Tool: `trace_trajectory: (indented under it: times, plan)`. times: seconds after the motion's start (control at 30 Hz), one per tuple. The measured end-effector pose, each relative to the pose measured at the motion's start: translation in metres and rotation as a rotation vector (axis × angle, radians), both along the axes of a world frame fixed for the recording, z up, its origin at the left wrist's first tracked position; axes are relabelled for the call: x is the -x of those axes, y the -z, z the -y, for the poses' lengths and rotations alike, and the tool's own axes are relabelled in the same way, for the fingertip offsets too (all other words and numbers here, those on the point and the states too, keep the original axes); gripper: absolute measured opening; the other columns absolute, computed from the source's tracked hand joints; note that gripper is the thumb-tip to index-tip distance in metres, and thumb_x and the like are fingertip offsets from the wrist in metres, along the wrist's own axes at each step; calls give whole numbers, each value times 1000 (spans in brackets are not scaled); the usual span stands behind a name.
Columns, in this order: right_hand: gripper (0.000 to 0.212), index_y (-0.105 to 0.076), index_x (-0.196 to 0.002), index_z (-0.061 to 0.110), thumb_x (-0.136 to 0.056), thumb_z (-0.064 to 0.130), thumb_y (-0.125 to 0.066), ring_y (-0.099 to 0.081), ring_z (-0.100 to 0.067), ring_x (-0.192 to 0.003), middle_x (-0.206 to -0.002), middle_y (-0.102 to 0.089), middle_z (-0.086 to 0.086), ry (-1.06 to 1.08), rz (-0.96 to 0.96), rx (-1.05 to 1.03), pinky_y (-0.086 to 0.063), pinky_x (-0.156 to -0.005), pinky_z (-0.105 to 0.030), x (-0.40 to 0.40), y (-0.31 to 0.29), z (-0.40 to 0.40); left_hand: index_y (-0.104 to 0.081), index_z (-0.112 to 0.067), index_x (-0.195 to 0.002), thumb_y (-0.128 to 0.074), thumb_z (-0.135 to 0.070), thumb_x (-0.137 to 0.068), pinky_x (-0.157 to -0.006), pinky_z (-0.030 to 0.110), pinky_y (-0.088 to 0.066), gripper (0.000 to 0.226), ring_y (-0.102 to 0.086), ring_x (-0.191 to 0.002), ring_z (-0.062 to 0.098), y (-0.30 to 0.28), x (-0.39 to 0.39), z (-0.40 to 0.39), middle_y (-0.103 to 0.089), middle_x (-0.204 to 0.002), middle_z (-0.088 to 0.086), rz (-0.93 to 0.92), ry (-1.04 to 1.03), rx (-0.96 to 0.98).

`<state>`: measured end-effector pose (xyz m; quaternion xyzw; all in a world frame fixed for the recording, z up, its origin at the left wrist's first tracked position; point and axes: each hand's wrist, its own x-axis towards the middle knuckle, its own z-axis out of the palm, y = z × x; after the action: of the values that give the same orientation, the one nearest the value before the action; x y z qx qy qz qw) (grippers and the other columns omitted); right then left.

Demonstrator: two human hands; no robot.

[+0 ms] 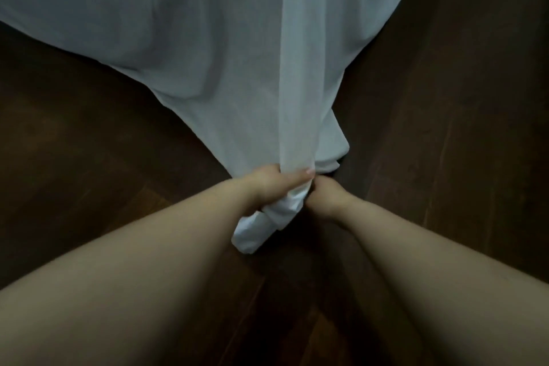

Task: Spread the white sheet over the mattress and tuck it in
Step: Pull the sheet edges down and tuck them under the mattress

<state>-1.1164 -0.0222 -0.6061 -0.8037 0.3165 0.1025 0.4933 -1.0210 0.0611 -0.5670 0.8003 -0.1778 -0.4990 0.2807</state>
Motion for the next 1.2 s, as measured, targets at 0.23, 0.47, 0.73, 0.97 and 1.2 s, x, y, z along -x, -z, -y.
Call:
trace_trajectory:
  times: [0.23,0.47,0.73,0.97,1.2]
  plan:
    - [88,-22,-149,17,-79,20,-75,-48,-24,-127,-144,-44,-6,-30,-150,-125,-43,-104,-32,38,-5,-10,-44,1,-135,-58,-13,-92,-98,39,-47,47,-57,-113,27,-13,7,-9,-55,-125,15,-455,-193,-56]
    - [33,-61,-119,12,-87,19,-62,-62,-30,-106,-113,-64,-13,244,14,47,-52,-89,-40,29,-14,-8,-55,-9,-82,-56,-5,-87,-44,13,-44,6,-53,-62,12,-45,2,5,-54,-75,6,-303,-194,60]
    - [23,-63,-112,10,-98,10,-46,-57,-19,-82,-116,-59,-15,-579,-873,-244,-47,-71,-28,71,-14,-42,-52,-5,-96,-61,-9,-88,-48,26,-44,13,-53,-65,20,-34,-7,-13,-53,-78,8,28,-376,64]
    - [59,-48,-135,19,-82,36,-70,-55,-27,-116,-130,-54,-7,95,-241,27,-48,-96,-37,59,-14,-20,-53,-1,-101,-50,7,-89,-51,28,-58,15,-63,-71,22,-39,13,-19,-61,-84,13,-354,-348,111]
    - [22,-57,-111,-3,-91,4,-52,-68,-19,-63,-73,-69,-13,35,-439,-608,-55,-72,-35,55,-11,-29,-61,-9,-107,-56,-4,-83,-67,36,-56,25,-60,-78,33,-15,-14,-29,-61,-89,14,325,-396,104]
